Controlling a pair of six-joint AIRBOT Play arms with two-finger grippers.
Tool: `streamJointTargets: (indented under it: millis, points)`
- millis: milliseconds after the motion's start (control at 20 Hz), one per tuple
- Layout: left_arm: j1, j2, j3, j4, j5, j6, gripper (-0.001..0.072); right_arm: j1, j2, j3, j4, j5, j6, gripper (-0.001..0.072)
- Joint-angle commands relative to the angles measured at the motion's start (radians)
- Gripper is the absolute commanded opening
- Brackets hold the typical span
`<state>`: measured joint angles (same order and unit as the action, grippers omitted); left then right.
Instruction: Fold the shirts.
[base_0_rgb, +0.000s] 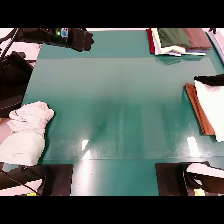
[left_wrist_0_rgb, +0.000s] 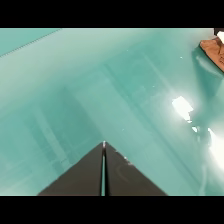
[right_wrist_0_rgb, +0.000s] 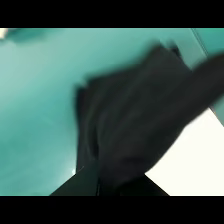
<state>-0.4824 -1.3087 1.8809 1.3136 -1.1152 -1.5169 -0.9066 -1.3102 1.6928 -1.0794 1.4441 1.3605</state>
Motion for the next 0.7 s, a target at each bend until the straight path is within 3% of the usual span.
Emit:
streamJointTargets:
  millis: [0,50,150,200,450,650]
  points:
    - [0.0,0.001,0.0,0.0,0.0,0.008,0.0022,-0.052,0.116,-0.201,-0.148,0.024,0.0,0.0025]
    - [0.0,0.001,0.0,0.0,-0.001,0.008,0.0022,-0.065,0.138,-0.247,-0.165,0.023,0.0,0.0076]
    - [0.0,0.001,0.0,0.0,0.0,0.008,0.0022,-0.093,0.175,-0.321,-0.183,0.018,0.001,0.0472]
    - [0.0,0.001,0.0,0.0,0.002,0.008,0.0022,-0.11,0.189,-0.341,-0.177,0.019,0.007,0.0519]
    - [0.0,0.001,0.0,0.0,0.007,0.006,0.0022,-0.064,0.251,-0.291,-0.009,-0.017,0.034,0.0519]
    - [0.0,0.001,0.0,-0.003,0.007,0.005,0.0023,0.187,0.323,-0.325,0.092,-0.103,0.035,0.0519]
